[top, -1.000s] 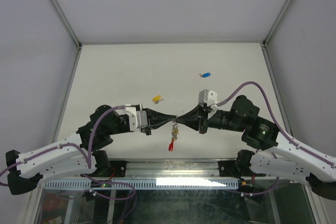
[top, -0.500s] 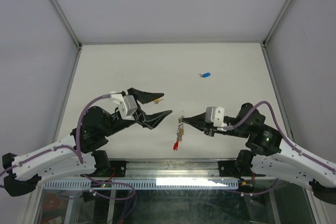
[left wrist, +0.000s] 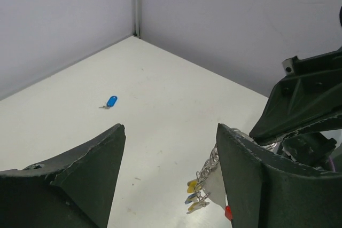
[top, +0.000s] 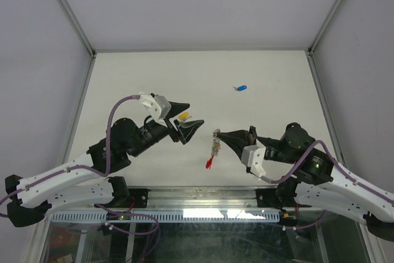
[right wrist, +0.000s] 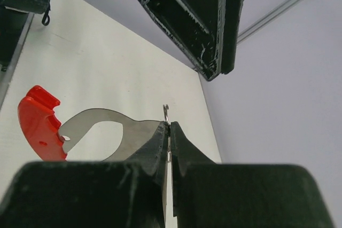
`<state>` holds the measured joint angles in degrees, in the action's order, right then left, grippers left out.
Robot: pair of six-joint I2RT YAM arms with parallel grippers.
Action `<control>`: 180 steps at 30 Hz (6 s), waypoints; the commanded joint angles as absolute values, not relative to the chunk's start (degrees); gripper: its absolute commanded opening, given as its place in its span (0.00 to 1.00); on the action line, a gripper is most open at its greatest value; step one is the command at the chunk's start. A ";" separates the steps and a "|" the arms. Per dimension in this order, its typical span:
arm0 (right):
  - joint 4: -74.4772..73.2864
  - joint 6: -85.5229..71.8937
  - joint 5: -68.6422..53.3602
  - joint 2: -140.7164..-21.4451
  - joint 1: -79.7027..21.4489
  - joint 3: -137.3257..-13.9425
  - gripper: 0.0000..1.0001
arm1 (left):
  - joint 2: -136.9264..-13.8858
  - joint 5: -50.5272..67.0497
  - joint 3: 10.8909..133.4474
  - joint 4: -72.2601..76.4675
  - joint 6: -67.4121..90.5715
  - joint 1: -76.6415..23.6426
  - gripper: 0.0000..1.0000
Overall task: Put the keys on the keyring
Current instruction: Pick up the key from the center of the board, then insert the key onto the keyring.
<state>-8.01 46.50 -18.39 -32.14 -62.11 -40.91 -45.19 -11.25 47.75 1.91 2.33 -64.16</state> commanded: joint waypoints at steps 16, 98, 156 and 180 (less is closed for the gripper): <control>-35.29 29.03 5.21 -49.51 -62.85 -66.51 0.00 | -59.15 -2.97 59.94 -10.96 14.27 -47.53 0.79; -45.22 0.29 0.99 -56.93 -58.63 -68.00 0.00 | -98.19 -28.44 67.15 -24.38 35.52 -41.00 0.00; -3.54 -18.04 -60.32 -58.54 -40.30 -65.39 0.00 | -50.02 45.39 64.16 -9.81 -12.02 -40.95 0.00; -3.04 -21.64 -56.72 -60.05 -40.30 -64.96 0.00 | -52.48 52.36 65.13 -7.09 -10.64 -40.96 0.00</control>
